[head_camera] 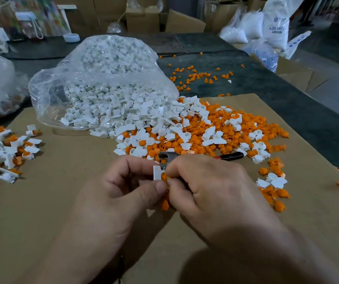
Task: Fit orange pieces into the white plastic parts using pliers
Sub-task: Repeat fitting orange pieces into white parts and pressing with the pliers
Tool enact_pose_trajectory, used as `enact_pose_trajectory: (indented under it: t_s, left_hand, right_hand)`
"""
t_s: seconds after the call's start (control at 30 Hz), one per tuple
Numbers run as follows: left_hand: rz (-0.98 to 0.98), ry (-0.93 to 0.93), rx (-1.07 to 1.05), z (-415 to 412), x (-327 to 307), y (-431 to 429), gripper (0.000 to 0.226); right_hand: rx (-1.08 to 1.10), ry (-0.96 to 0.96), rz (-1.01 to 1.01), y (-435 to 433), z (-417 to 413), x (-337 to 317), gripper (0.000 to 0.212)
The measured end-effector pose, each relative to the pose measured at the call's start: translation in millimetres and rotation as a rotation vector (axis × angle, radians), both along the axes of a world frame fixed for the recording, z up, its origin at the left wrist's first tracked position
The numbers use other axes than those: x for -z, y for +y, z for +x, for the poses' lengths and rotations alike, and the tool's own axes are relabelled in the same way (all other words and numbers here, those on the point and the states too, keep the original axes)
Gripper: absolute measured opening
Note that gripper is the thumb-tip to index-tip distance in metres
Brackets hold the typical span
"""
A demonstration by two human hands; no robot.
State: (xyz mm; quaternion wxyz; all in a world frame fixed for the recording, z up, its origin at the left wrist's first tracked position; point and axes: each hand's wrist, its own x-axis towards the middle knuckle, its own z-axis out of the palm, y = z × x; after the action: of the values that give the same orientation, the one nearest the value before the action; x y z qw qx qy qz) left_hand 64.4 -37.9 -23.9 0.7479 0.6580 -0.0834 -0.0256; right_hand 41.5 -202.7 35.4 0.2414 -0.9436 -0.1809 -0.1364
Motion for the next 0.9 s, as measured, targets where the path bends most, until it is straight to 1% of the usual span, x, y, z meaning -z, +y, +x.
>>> enact_pose_trajectory:
  t_s: [0.17, 0.27, 0.33, 0.37, 0.43, 0.5, 0.57, 0.63, 0.73, 0.8, 0.9]
  left_hand:
    - [-0.014, -0.059, 0.015, 2, 5, 1, 0.049]
    - [0.063, -0.124, 0.015, 2, 9, 2, 0.043]
    - [0.127, -0.146, -0.006, 3, 11, 2, 0.045]
    - [0.129, -0.137, -0.017, 3, 12, 2, 0.045]
    - [0.101, -0.114, -0.028, 3, 11, 1, 0.046]
    - [0.063, -0.076, -0.044, 2, 9, 1, 0.048]
    - [0.059, -0.036, -0.054, 2, 6, 2, 0.048]
    - [0.035, 0.012, -0.036, 1, 4, 2, 0.042]
    - [-0.024, 0.091, -0.028, 0, 0, 1, 0.041]
    - [-0.042, 0.096, -0.024, -2, -4, -1, 0.038]
    - [0.000, 0.069, -0.036, -3, -7, -1, 0.035]
  right_hand:
    - [-0.017, 0.057, -0.008, -3, -1, -4, 0.002]
    - [-0.072, 0.120, -0.040, -2, 3, -8, 0.016]
    - [-0.084, 0.154, -0.093, -5, 3, -8, 0.021]
    - [-0.085, 0.146, -0.110, -4, 3, -8, 0.021]
    - [-0.094, 0.062, -0.099, -2, 1, -5, 0.017]
    - [-0.075, 0.043, -0.047, -2, 1, -1, 0.009]
    - [-0.052, 0.027, 0.016, -4, 2, 5, 0.008]
    - [-0.066, 0.031, 0.033, -5, 3, 10, 0.011]
    - [-0.071, 0.023, 0.027, -4, 4, 10, 0.007]
    - [-0.086, 0.017, 0.011, -3, 3, 10, 0.003]
    - [-0.086, 0.009, 0.043, -4, 2, 11, 0.002]
